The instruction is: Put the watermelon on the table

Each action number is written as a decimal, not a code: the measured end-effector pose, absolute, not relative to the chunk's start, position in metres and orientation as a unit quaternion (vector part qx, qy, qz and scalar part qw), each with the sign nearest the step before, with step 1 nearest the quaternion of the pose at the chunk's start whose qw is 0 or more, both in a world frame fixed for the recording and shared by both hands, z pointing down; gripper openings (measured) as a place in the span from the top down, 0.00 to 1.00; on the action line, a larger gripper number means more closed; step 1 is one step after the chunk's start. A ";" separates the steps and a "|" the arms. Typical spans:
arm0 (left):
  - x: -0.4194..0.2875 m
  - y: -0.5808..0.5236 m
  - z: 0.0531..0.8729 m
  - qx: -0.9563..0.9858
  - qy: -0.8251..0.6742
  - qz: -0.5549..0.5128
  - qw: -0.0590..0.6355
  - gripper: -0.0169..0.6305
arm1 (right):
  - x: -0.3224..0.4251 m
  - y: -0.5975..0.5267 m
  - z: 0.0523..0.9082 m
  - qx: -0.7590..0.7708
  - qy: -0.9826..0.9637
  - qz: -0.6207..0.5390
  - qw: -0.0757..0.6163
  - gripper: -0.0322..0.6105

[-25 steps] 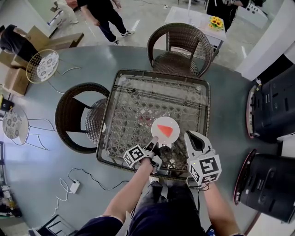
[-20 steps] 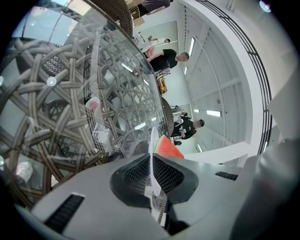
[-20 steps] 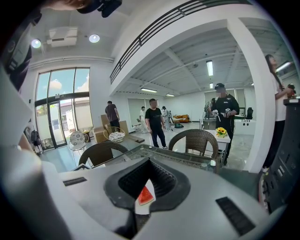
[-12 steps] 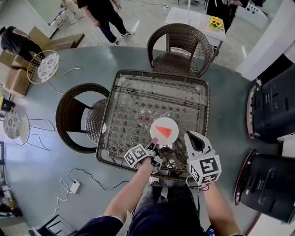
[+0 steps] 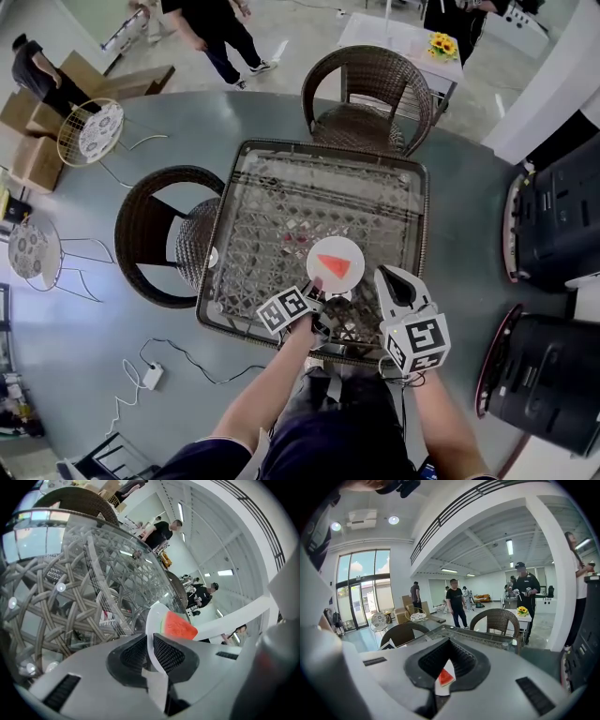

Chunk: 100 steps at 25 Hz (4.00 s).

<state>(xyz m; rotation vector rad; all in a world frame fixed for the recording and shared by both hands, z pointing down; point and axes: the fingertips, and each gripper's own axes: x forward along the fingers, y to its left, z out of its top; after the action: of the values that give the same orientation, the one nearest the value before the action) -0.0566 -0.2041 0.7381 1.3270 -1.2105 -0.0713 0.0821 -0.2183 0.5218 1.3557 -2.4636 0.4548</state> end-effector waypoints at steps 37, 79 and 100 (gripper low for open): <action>-0.080 -0.217 0.640 0.736 -0.548 0.010 0.398 0.83 | 0.072 -0.219 0.502 0.472 -0.860 0.147 0.126 0.95; -0.002 -0.158 0.408 0.914 -0.393 0.017 0.103 0.96 | 0.039 -0.181 0.416 0.443 -0.891 0.073 0.064 0.95; 0.007 -0.158 0.402 0.918 -0.383 0.011 0.103 0.97 | 0.046 -0.179 0.410 0.446 -0.891 0.069 0.059 0.95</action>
<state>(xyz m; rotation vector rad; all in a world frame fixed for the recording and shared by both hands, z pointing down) 0.0071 -0.1580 0.4019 2.7075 -1.1310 0.0324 0.0461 -0.1794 0.4097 1.3504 -2.6976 0.2076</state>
